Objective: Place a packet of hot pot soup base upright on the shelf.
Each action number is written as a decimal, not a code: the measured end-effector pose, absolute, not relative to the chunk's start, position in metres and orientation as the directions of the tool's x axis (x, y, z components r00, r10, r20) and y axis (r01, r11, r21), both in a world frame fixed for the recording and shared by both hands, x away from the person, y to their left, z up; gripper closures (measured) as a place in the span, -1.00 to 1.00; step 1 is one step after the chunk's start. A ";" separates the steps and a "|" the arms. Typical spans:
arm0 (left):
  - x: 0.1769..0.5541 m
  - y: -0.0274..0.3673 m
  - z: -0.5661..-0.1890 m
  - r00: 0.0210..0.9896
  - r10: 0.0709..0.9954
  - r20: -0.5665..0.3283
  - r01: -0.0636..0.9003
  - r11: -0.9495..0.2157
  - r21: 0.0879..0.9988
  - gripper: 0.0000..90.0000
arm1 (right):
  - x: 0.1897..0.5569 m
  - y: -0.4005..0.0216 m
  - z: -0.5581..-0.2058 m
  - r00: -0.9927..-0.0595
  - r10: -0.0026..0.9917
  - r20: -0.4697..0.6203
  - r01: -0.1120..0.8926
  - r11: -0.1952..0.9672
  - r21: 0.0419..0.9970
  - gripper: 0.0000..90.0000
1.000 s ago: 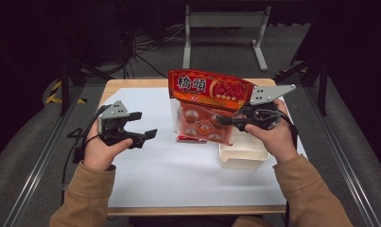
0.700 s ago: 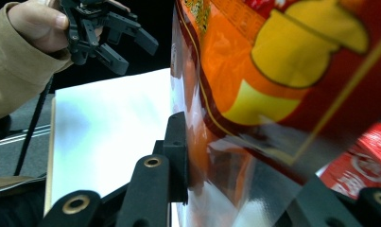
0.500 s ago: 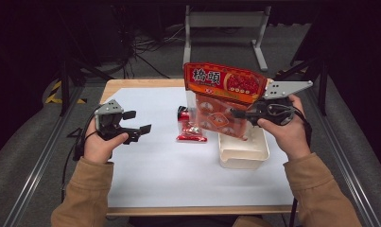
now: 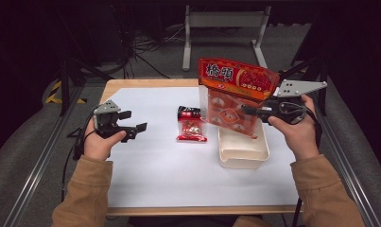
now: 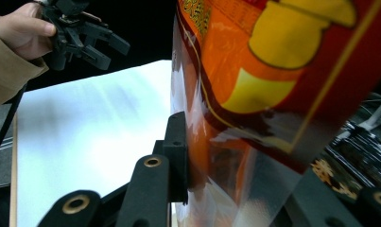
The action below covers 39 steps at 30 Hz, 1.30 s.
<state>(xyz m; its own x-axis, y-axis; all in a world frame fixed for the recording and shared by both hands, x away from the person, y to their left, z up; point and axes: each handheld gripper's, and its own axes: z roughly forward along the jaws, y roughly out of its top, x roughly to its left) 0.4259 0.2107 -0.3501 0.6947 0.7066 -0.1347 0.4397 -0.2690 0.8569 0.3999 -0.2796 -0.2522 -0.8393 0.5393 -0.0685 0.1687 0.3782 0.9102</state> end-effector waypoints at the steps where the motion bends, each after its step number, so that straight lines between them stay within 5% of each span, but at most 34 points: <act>1: 0.426 0.211 -0.351 0.693 0.707 -0.140 0.440 -0.261 0.859 -0.62 | 0.400 -0.281 -0.253 -0.837 0.543 -0.066 0.171 0.375 0.911 0.56; 39: 0.431 0.210 -0.360 0.708 0.692 -0.138 0.428 -0.265 0.864 -0.64 | 0.401 -0.307 -0.294 -0.752 0.657 -0.047 0.220 0.318 0.922 0.56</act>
<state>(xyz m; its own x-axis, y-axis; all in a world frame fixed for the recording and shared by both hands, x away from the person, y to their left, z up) 0.4308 0.2102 -0.3595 0.7083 0.6923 -0.1382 0.4277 -0.2651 0.8642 0.4008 -0.3072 -0.2940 -0.7521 0.6574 -0.0472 0.2201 0.3180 0.9222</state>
